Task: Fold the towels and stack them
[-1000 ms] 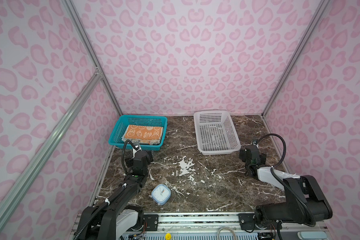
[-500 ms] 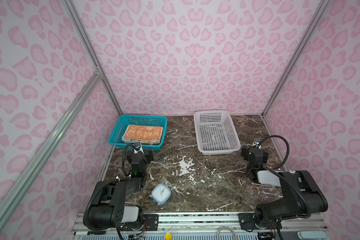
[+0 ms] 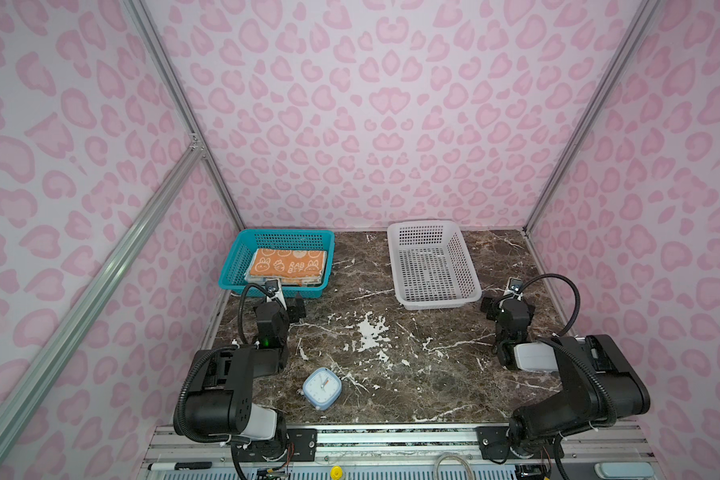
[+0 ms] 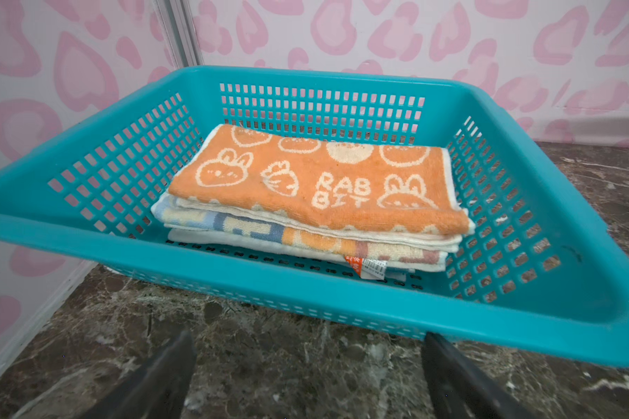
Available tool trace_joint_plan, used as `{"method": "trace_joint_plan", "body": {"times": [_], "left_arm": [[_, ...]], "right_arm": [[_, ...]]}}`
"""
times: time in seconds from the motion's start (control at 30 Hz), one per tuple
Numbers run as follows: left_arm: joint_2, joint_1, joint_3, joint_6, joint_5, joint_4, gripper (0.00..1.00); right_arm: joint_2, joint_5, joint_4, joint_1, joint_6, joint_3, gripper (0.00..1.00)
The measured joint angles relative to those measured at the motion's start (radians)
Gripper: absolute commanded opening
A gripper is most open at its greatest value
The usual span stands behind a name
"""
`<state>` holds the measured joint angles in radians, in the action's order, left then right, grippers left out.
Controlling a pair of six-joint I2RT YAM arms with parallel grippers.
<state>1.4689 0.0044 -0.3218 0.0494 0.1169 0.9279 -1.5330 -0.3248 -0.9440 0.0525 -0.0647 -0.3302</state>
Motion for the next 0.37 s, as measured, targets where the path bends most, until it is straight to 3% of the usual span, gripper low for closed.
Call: {"method": "trace_joint_plan", "body": {"times": [0.37], "left_arm": [[0.0, -0.011, -0.001, -0.001, 0.009, 0.0, 0.98]], "right_arm": [[0.0, 0.003, 0.0, 0.001, 0.0, 0.0, 0.99]]}}
